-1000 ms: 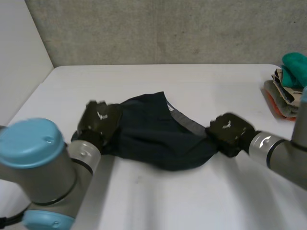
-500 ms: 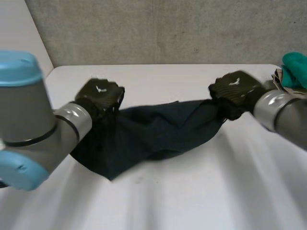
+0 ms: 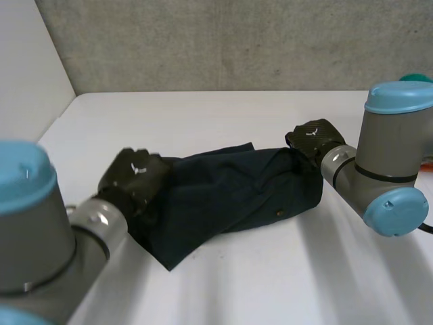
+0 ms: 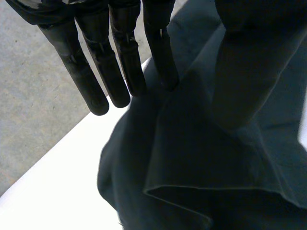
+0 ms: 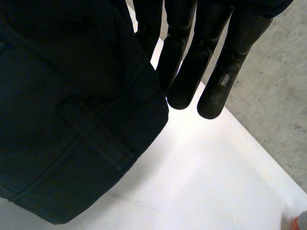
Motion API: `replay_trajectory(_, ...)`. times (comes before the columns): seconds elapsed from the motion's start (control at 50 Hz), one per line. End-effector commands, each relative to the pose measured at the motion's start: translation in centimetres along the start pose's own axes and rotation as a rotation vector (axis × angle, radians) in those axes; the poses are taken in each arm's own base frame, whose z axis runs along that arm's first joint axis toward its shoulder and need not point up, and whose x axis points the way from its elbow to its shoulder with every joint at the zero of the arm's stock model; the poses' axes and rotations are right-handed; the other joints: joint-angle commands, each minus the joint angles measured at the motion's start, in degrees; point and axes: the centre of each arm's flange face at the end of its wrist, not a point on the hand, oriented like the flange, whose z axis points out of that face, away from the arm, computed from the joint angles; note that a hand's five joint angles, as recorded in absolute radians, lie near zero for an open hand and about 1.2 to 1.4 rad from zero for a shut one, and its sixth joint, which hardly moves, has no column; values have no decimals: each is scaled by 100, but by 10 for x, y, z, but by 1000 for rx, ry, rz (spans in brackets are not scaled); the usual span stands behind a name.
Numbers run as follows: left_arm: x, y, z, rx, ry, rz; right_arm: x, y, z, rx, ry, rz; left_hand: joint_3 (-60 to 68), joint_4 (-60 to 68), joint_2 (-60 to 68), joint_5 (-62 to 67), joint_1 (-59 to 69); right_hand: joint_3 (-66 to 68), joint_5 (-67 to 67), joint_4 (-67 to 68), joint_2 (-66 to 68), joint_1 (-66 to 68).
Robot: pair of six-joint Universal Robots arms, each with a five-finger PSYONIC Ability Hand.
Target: Fold the laundry.
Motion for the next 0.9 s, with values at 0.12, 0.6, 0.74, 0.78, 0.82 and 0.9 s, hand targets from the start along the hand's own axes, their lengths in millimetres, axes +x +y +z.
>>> replay_trajectory(0.12, 40, 23, -30, 5, 52, 35, -4, 10, 5, -22, -7, 1, 554, 552, 551, 556, 545, 1212, 1297, 1212, 1294, 2389)
replay_trajectory(0.6, 44, 56, 15, -65, 25, 32, -10, 19, 2, -47, -23, -5, 603, 602, 600, 605, 595, 1212, 1297, 1212, 1294, 2389)
replay_trajectory(0.74, 52, 62, 15, -80, 50, 43, -6, 18, 1, -47, -15, -4, 621, 619, 617, 622, 612, 1212, 1297, 1212, 1294, 2389)
replay_trajectory(0.78, 52, 61, 15, -77, 52, 44, -6, 18, 1, -46, -14, -6, 604, 602, 601, 605, 595, 1212, 1297, 1212, 1294, 2389)
replay_trajectory(0.82, 54, 62, 14, -79, 59, 45, -6, 18, 1, -47, -15, -6, 554, 552, 550, 555, 545, 1212, 1297, 1212, 1294, 2389)
replay_trajectory(0.9, 60, 57, 7, -61, 89, 51, -6, 19, 2, -49, -16, -7, 302, 300, 298, 303, 293, 1212, 1297, 1212, 1294, 2389)
